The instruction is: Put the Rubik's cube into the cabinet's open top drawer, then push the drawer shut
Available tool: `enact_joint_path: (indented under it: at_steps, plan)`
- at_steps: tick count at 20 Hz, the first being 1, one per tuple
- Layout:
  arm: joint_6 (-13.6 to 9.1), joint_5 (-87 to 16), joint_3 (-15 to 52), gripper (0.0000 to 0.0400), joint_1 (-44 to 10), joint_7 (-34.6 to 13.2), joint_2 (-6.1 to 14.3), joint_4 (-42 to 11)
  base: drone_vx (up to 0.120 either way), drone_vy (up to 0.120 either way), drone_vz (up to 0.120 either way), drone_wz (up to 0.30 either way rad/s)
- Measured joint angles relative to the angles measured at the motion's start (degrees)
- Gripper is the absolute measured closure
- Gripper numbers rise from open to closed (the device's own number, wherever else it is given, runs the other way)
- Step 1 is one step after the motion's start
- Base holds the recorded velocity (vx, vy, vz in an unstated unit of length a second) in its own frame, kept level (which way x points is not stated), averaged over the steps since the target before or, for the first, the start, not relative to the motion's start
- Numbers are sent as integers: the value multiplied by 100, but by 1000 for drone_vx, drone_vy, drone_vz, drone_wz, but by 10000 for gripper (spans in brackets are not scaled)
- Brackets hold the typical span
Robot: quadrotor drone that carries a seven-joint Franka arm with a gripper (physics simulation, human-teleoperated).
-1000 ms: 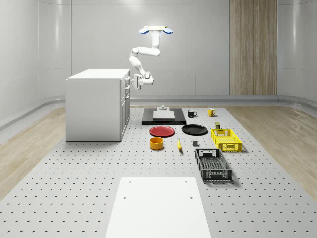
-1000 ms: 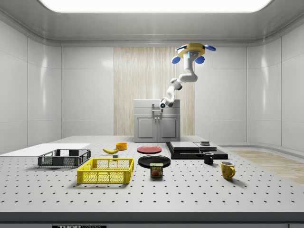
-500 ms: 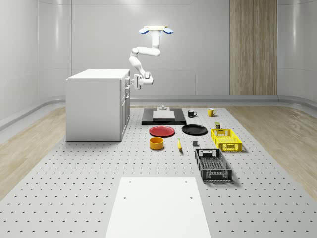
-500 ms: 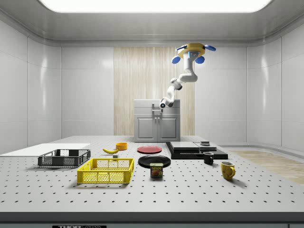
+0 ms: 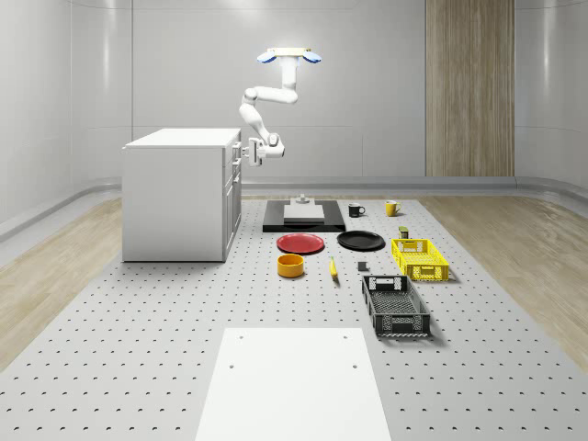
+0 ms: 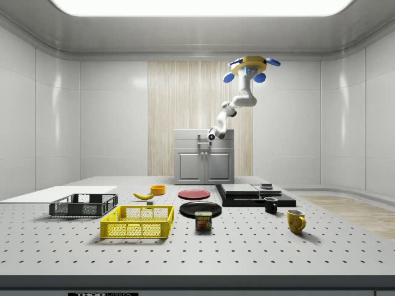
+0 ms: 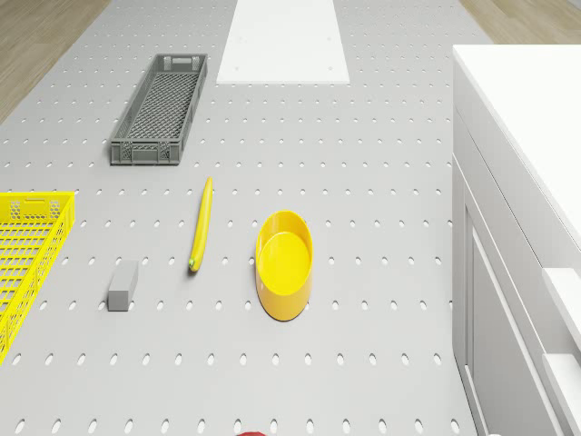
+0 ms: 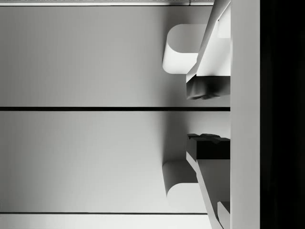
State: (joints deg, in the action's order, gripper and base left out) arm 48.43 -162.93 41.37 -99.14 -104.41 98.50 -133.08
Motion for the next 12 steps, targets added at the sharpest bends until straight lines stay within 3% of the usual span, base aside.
enact_joint_path:
  at_steps: [12]
  plan:
    - [0, 0, 0, 295, 0, 0, 0, 0, 0, 0, 0, 0]
